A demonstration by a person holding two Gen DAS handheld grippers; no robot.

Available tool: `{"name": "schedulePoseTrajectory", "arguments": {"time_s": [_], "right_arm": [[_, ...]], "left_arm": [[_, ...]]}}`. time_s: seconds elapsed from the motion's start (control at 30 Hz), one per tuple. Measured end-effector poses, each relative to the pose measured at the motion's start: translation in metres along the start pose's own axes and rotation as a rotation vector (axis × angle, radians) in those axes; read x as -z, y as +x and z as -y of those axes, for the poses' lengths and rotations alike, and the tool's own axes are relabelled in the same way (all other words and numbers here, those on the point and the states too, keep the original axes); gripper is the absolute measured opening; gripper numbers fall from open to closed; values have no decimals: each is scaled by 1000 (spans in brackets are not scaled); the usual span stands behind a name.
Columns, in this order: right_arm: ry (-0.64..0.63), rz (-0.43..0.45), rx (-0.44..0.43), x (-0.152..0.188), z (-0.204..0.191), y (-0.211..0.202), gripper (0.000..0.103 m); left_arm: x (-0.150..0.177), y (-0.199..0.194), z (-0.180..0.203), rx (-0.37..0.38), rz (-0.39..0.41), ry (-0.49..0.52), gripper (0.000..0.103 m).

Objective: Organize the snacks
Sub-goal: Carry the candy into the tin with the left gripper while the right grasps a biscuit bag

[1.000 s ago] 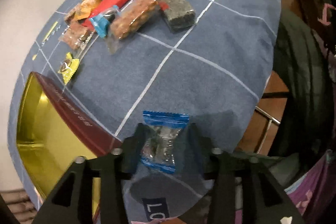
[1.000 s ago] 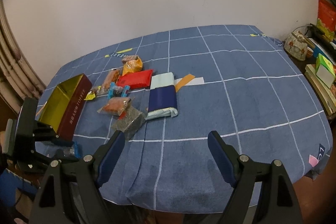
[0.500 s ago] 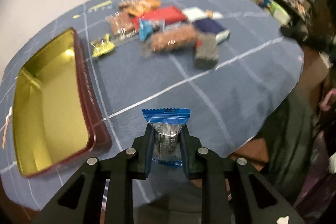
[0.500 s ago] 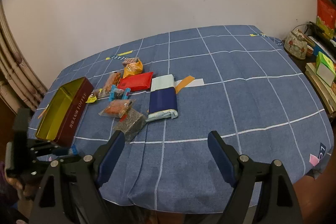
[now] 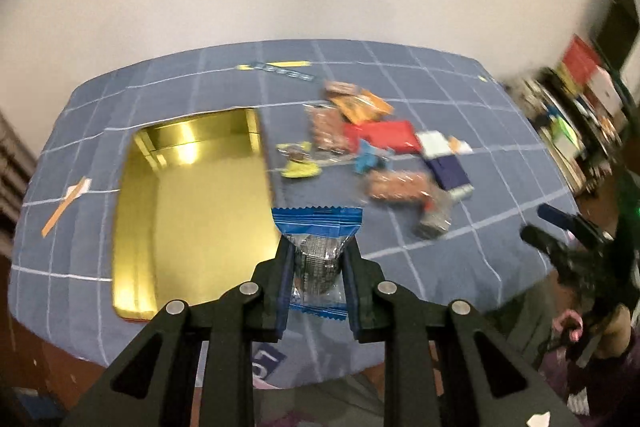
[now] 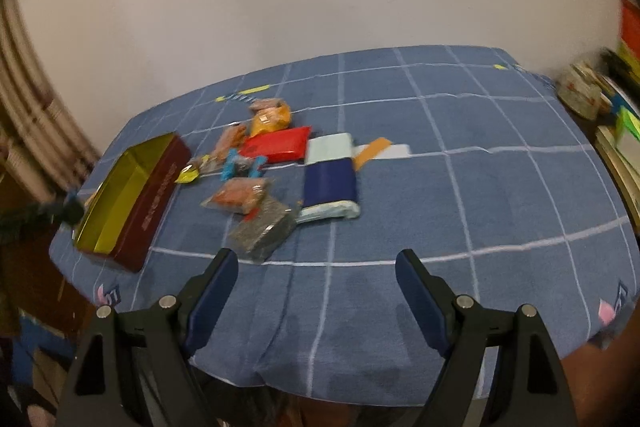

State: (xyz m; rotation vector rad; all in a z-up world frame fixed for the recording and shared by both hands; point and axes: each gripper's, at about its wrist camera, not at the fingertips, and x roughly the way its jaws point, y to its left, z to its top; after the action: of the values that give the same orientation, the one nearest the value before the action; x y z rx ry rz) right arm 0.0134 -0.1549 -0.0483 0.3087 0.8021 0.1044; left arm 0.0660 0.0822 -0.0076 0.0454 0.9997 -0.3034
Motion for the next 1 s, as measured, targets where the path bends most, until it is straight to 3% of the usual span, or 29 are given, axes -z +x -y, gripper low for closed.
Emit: {"name": "schedulePoseTrajectory", "arguments": {"time_s": [0.1,0.2,0.3,0.47,0.63,0.73,1.0], "right_arm": [[-140,-11,-36,-11,-20,3,83],[-362,-53,-89,-29,-46,19,83],[-584,-124,-77,-44,-72,46,83],[-795,-229,-89,-69,-99,89,83],[-878,-396,-129,-83,-114,128,83],[-926,-468,-102,-79,-119,148,83],[-927,-578,-117,-73,-133,176,83]], "left_arm": [[-5,2,-18,-31,-5,-40,20],[-9,9,-34,-48,-24,-73,20],[-12,17,-45,-47,-33,-104,20],[-18,22,-55,-45,-32,-115,20],[-24,30,-65,-54,-44,-115,20],[-29,36,-78,-64,-58,-133,20],[-50,70,-114,-135,-104,-116,20]]}}
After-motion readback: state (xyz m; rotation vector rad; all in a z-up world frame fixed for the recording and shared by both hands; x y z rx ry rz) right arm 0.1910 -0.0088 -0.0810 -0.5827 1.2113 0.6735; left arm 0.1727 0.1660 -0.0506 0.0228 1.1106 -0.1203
